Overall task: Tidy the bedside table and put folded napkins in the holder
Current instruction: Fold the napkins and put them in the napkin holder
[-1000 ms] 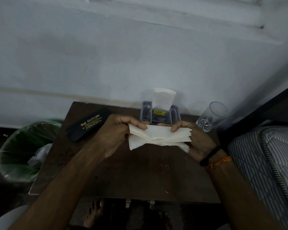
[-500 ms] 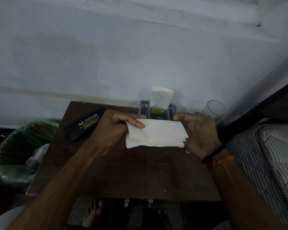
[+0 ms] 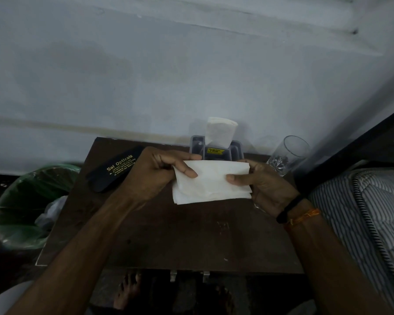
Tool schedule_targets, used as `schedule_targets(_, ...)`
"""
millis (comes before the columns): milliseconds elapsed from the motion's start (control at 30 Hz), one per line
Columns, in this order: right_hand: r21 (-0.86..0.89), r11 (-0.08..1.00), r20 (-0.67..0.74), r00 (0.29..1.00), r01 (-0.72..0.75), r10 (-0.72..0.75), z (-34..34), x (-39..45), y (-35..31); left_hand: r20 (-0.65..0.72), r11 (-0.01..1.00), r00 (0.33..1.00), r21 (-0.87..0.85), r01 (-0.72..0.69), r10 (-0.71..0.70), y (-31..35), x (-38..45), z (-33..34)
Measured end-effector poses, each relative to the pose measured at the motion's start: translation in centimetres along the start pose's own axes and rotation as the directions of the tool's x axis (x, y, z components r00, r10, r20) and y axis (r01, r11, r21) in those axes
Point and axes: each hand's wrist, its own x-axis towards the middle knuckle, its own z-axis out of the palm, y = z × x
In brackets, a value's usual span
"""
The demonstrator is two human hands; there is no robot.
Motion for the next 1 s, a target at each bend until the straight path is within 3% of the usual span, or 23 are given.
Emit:
schedule_targets(200,0.102,0.987,0.153,0.982,-0.124,0.107,0.5,-0.8,-0.1,0.0,0.999,0.999,0.002,-0.035,0.035,0.3,0.0,0.1)
schedule_targets(500,0.026,0.998,0.061,0.997,-0.05,0.048,0.4,-0.9,-0.3,0.006,1.0,1.0,0.001,-0.027,0.027,0.5,-0.1,-0.3)
schedule_targets(700,-0.066,0.997,0.11,0.994,0.03,-0.023,0.5,-1.2,-0.4,0.006,0.975,0.98,-0.104,0.196,-0.197,0.7,0.2,-0.5)
schedule_targets(867,-0.088,0.993,0.139,0.988,0.082,-0.069,1.2,-1.2,-0.3,0.099,0.949,0.949,0.13,0.286,-0.3,0.7,-0.2,1.0)
schedule_targets(1000,-0.066,0.994,0.097,0.992,0.088,-0.081,0.9,-0.7,0.1,0.105,0.938,0.934,0.113,0.329,-0.341,0.4,-0.2,0.9)
